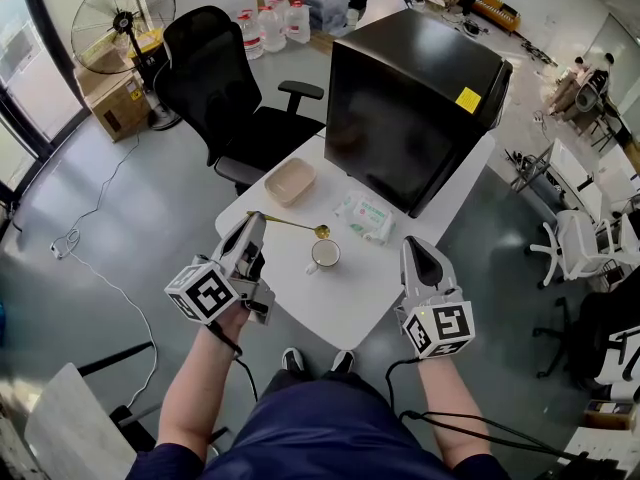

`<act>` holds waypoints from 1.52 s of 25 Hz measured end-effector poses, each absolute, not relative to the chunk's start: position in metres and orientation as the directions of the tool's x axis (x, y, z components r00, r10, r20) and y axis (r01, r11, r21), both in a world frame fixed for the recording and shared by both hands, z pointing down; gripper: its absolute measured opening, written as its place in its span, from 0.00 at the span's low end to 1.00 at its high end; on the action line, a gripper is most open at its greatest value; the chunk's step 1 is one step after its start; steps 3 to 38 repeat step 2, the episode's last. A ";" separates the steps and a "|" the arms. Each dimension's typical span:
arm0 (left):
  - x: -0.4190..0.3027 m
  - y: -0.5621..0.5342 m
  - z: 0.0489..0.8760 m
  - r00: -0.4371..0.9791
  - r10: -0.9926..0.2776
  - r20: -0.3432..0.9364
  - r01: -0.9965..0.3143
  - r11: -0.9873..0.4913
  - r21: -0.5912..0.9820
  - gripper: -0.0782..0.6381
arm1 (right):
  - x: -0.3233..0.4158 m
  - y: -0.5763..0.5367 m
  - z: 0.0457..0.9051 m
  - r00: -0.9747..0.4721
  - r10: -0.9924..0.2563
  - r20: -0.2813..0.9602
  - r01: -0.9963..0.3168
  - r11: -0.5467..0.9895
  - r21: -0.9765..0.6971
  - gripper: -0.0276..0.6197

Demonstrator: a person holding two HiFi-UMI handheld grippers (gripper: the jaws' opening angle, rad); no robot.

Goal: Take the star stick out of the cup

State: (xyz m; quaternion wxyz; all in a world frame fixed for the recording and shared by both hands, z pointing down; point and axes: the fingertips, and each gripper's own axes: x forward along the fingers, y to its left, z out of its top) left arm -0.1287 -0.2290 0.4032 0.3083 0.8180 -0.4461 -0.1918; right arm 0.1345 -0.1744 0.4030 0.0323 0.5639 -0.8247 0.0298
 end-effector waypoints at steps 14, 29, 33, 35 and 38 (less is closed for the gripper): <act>-0.130 -0.230 0.404 0.529 -0.848 -0.037 -0.610 -0.411 0.677 0.12 | 0.134 -0.175 0.402 -0.357 -0.930 0.086 -0.934 0.357 -0.012 0.05; -0.130 -0.230 0.404 0.529 -0.848 -0.037 -0.610 -0.411 0.677 0.12 | 0.134 -0.175 0.402 -0.357 -0.930 0.086 -0.934 0.357 -0.012 0.05; -0.130 -0.230 0.404 0.529 -0.848 -0.037 -0.610 -0.411 0.677 0.12 | 0.134 -0.175 0.402 -0.357 -0.930 0.086 -0.934 0.357 -0.012 0.05; -0.130 -0.230 0.404 0.529 -0.848 -0.037 -0.610 -0.411 0.677 0.12 | 0.134 -0.175 0.402 -0.357 -0.930 0.086 -0.934 0.357 -0.012 0.05; -0.130 -0.230 0.404 0.529 -0.848 -0.037 -0.610 -0.411 0.677 0.12 | 0.134 -0.175 0.402 -0.357 -0.930 0.086 -0.934 0.357 -0.012 0.05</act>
